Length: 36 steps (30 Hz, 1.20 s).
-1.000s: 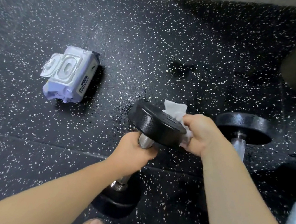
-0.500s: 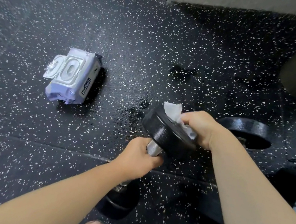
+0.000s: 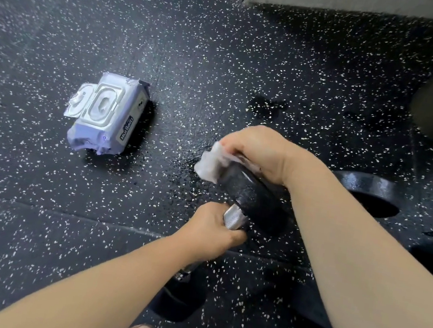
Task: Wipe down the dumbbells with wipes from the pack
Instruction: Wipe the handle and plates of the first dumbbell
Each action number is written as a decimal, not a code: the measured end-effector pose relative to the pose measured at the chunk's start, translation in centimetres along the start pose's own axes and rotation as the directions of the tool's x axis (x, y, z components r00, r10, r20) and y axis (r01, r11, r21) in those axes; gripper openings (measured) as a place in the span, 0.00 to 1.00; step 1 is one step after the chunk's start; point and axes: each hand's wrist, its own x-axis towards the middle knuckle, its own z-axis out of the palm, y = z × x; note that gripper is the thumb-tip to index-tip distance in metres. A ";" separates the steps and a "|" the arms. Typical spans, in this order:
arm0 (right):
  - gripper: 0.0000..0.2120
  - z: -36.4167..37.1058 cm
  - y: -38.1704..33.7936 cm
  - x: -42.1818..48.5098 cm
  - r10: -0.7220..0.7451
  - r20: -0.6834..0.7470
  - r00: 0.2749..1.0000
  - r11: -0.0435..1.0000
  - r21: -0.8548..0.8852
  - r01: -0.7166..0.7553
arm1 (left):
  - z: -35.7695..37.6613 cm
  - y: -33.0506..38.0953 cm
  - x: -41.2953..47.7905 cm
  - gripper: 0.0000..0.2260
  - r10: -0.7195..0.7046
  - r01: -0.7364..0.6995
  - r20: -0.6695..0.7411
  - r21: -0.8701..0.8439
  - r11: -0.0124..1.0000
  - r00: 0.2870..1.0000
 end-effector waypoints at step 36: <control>0.13 0.0 0.4 0.8 -0.129 -0.017 0.991 0.932 -0.342 0.116 | -0.4 -0.3 -0.6 0.10 0.042 -0.047 -0.062 -0.072 0.996 0.997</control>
